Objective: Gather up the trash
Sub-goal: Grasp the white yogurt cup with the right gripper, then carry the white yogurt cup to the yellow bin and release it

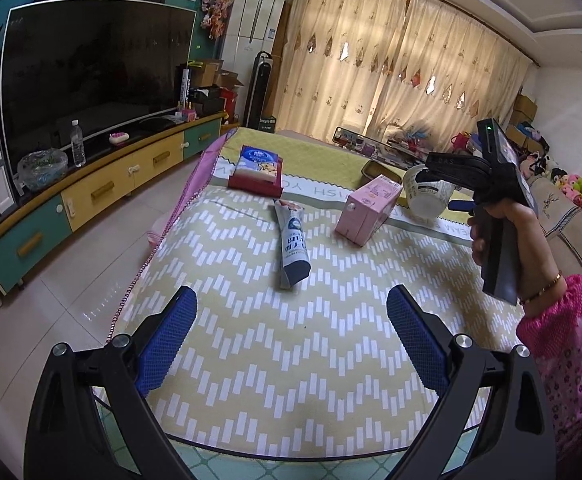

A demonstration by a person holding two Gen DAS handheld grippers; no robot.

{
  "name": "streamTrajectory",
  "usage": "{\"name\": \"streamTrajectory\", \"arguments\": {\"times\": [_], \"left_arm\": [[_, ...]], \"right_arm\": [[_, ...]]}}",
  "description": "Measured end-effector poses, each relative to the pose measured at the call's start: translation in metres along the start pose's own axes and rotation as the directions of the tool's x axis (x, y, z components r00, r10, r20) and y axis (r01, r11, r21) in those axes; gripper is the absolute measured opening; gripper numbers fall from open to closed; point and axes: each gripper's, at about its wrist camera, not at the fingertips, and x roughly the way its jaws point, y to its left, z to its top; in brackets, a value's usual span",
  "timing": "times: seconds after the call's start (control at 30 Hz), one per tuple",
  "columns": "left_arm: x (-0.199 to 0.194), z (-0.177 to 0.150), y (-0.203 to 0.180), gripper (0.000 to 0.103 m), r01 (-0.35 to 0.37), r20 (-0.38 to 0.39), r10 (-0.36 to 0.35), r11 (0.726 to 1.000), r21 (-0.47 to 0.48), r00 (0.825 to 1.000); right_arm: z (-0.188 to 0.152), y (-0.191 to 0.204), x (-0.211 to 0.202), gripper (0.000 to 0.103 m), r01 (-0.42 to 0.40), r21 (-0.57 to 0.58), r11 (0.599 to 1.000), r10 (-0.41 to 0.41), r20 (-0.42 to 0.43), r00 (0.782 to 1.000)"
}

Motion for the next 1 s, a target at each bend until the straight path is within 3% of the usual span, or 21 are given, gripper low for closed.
{"name": "streamTrajectory", "arguments": {"times": [0.3,0.67,1.0], "left_arm": [[0.001,-0.001,-0.002,0.094,0.002,-0.015,-0.002,1.0,-0.002,1.0],[-0.013,-0.006,-0.031,0.094,0.059,-0.011,-0.059,0.997,0.049,0.998],[-0.023,-0.013,-0.057,0.094,0.117,-0.037,-0.115,0.991,0.057,0.993]], "right_arm": [[0.001,-0.012,0.002,0.074,-0.03,0.038,0.999,0.03,-0.008,1.0],[-0.037,-0.036,-0.122,0.074,-0.085,-0.033,0.996,0.088,0.121,0.989],[-0.086,-0.13,-0.209,0.074,0.071,0.025,0.997,-0.075,0.234,0.969]]}}
